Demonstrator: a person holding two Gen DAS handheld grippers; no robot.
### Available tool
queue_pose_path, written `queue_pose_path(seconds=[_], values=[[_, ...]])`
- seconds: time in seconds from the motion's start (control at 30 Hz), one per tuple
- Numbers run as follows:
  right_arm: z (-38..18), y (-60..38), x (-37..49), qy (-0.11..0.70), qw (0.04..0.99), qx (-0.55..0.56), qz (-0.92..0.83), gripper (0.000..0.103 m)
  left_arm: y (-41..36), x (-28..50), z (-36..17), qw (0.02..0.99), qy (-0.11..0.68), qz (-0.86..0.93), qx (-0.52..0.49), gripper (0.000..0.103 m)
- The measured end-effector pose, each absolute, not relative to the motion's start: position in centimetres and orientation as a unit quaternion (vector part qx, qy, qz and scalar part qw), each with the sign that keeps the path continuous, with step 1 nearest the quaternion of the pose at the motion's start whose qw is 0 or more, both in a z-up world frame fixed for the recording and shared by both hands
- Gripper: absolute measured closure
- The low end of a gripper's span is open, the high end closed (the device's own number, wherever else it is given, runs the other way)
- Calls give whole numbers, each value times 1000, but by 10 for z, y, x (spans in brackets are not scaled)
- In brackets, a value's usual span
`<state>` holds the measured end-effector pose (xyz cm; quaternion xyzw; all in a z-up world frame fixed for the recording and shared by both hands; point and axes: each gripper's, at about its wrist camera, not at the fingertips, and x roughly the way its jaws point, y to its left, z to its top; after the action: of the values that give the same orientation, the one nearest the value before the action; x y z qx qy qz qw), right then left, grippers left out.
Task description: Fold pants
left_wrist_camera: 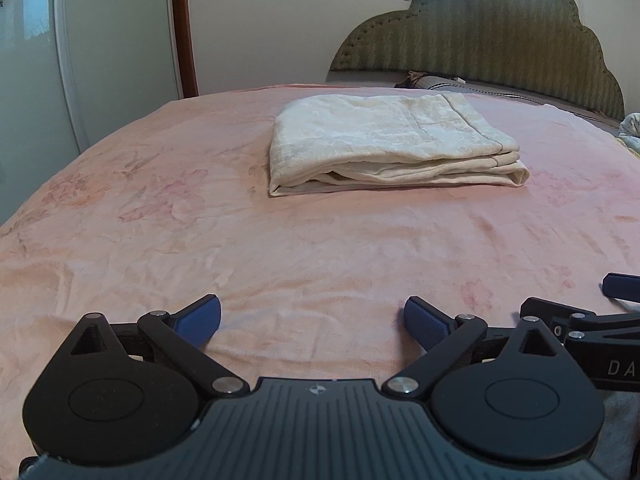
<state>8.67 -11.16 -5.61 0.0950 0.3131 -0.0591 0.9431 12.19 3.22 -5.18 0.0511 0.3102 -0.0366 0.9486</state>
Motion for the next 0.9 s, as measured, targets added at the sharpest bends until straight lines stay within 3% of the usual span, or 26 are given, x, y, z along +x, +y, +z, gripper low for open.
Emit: queue_pose_path(seconds=[0.9], values=[[-60,-116,96,328,940,62,-68,0,48,130,-57,945,325,-16,42,0]])
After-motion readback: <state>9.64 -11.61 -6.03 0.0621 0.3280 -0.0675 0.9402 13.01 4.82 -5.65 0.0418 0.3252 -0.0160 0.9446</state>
